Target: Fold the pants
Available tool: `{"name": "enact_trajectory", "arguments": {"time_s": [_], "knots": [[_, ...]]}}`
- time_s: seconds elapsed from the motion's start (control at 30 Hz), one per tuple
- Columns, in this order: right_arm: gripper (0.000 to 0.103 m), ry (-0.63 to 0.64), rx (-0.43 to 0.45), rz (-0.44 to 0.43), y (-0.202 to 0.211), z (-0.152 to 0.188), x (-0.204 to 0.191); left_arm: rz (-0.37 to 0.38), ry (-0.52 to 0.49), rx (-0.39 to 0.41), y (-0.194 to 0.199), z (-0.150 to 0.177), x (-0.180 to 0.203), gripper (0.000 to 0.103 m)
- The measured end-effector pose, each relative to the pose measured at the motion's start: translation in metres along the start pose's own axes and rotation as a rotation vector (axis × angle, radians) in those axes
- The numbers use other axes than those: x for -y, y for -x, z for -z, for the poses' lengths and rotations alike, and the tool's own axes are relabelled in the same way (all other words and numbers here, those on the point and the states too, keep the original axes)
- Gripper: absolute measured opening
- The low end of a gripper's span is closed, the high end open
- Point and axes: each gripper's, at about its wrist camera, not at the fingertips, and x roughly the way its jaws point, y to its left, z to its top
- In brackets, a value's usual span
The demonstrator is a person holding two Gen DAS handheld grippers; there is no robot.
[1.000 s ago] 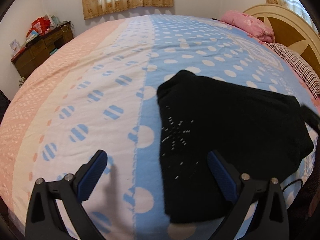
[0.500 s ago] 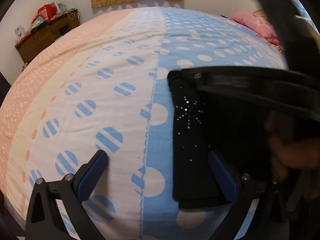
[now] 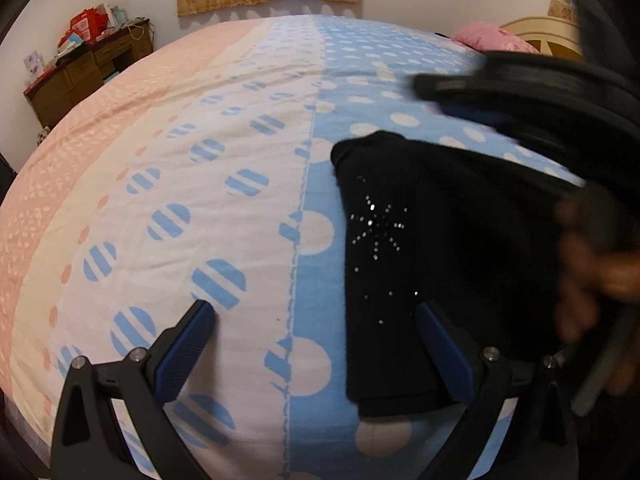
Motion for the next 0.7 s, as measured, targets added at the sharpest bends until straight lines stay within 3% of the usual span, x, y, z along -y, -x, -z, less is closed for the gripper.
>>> {"name": "enact_trajectory", "arguments": {"time_s": [0.07, 0.1, 0.2, 0.4, 0.53, 0.7], "knots": [[0.047, -0.053, 0.068, 0.024, 0.036, 0.005, 0.020, -0.010, -0.014, 0.041, 0.008, -0.006, -0.001, 0.103], [0.049, -0.086, 0.113, 0.054, 0.058, 0.009, 0.034, -0.014, -0.019, 0.069, 0.012, -0.009, -0.001, 0.103], [0.052, -0.165, 0.185, 0.154, 0.109, 0.029, 0.074, 0.005, -0.023, 0.112, 0.015, -0.021, 0.002, 0.103], [0.052, -0.374, 0.216, 0.366, 0.180, 0.081, 0.146, 0.055, 0.003, 0.043, -0.007, -0.032, 0.006, 0.103], [0.052, -0.431, 0.202, 0.419, 0.205, 0.110, 0.162, 0.051, 0.014, -0.002, -0.012, -0.024, 0.009, 0.103], [0.052, -0.416, 0.168, 0.392, 0.222, 0.131, 0.153, 0.048, 0.032, -0.004, -0.011, -0.021, 0.005, 0.103]]}}
